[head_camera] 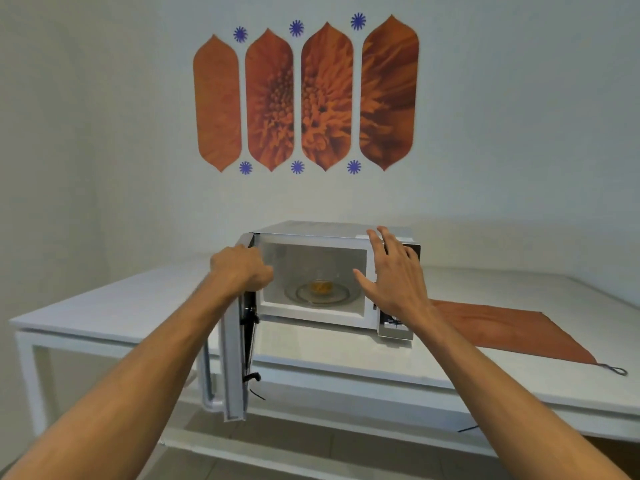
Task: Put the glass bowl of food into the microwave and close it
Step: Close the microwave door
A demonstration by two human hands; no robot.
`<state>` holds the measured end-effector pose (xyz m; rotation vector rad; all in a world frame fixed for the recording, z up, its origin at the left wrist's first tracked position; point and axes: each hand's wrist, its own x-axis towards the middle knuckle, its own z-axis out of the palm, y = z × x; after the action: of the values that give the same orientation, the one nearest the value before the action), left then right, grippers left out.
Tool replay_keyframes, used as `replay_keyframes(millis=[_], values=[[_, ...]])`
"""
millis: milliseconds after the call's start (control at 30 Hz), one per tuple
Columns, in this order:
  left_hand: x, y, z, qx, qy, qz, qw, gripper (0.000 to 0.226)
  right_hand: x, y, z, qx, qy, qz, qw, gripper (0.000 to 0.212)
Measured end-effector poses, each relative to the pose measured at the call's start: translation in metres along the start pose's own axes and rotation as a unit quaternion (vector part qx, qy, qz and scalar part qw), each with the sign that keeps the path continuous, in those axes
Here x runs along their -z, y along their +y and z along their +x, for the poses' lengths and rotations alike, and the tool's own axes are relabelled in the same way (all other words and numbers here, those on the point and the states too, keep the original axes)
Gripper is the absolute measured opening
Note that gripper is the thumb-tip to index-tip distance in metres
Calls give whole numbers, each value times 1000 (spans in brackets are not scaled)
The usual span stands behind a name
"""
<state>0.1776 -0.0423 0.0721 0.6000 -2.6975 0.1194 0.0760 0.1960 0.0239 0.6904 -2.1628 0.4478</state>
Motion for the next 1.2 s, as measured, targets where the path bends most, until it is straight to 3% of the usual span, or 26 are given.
replay_keyframes(millis=[67, 233, 333, 467, 567, 667, 900, 1200], values=[[9, 5, 10, -29, -30, -34, 999, 47, 1, -1, 0, 5, 0, 27, 1000, 75], [2, 28, 28, -141, -54, -135, 979, 45, -3, -11, -3, 23, -12, 127, 992, 74], [-14, 50, 33, -188, -39, -149, 970, 43, -10, -14, -3, 64, -66, 158, 983, 78], [-33, 80, 50, -207, 4, -102, 973, 42, -29, -4, 3, 87, -136, 76, 984, 87], [-47, 95, 67, -230, 29, -81, 969, 41, -40, 8, 9, 86, -101, 11, 991, 82], [-62, 107, 81, -238, 30, -52, 969, 57, -47, 19, 14, 73, -76, -2, 994, 77], [-80, 141, 112, -235, 38, -13, 971, 74, -72, 54, 28, 71, -112, -112, 985, 69], [-96, 160, 132, -220, 37, -22, 975, 79, -91, 74, 39, 64, -98, -158, 981, 61]])
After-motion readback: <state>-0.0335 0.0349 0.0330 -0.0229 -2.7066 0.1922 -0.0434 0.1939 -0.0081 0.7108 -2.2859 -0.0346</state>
